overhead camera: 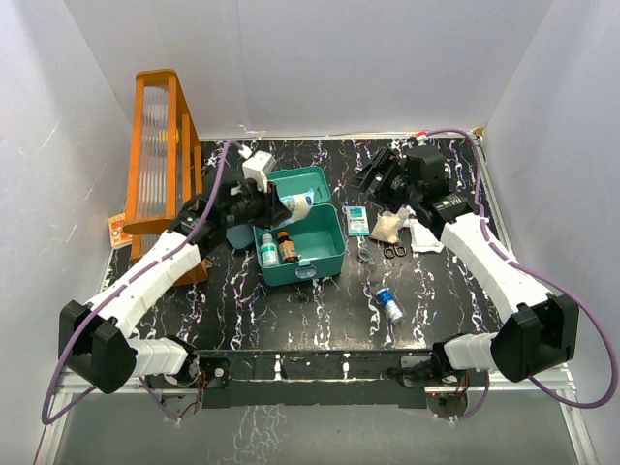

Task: Organize the medicine kit

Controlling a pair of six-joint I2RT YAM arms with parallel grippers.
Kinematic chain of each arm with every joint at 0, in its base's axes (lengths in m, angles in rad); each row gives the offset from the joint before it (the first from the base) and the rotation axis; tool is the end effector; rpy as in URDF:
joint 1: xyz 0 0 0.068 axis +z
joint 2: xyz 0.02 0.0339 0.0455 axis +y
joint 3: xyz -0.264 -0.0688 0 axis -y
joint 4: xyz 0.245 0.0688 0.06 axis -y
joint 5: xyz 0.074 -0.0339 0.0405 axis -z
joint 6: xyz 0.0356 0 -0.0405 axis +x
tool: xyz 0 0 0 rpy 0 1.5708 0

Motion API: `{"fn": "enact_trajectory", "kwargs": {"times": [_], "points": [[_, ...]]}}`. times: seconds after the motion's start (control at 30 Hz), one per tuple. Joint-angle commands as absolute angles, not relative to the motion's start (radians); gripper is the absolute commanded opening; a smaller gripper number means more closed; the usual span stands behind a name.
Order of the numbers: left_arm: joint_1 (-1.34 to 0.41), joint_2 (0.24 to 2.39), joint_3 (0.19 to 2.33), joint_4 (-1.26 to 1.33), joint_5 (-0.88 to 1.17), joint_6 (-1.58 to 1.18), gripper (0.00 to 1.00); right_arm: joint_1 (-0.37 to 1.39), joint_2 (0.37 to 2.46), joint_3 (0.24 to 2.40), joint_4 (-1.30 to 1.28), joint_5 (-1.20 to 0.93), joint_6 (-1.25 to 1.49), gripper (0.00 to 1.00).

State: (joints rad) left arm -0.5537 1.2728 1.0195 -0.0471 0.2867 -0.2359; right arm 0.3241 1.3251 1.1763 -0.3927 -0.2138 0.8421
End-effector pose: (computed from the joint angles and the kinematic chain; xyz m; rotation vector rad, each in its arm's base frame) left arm 0.2482 -0.1653 0.3306 0.5078 1.8718 -0.8037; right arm 0.2822 0.1028 0.3365 0.4411 2.1941 0.8957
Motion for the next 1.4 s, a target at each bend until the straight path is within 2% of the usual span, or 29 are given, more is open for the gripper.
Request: {"fn": "enact_trajectory", "kwargs": {"times": [0.0,0.17,0.47,0.7,0.83,0.97,1.2,1.37], "points": [[-0.485,1.307,1.154,-0.382,0.452,-0.186,0.14,0.317,1.277,1.154,-0.409,-0.139,0.782,0.72],[-0.486,1.427,1.289,-0.542,0.519,-0.139,0.16,0.318,1.257,1.118,-0.461,-0.024,0.783,0.71],[-0.528,1.624,1.509,-0.715,0.500,-0.041,0.17,0.319,1.225,1.047,-0.653,0.130,0.845,0.68],[-0.549,1.836,1.735,-0.864,0.494,0.050,0.17,0.318,1.170,0.978,-0.644,0.198,0.814,0.68],[-0.550,1.874,1.756,-0.845,0.548,0.039,0.17,0.317,1.204,1.001,-0.673,0.212,0.806,0.68],[-0.568,1.928,1.787,-0.870,0.456,0.024,0.17,0.317,1.230,1.019,-0.697,0.235,0.782,0.68],[-0.569,1.815,1.532,-0.535,0.372,-0.196,0.19,0.318,1.239,1.037,-0.712,0.263,0.757,0.68],[-0.570,1.857,1.556,-0.569,0.321,-0.259,0.20,0.318,1.235,1.029,-0.713,0.262,0.765,0.68]]}}
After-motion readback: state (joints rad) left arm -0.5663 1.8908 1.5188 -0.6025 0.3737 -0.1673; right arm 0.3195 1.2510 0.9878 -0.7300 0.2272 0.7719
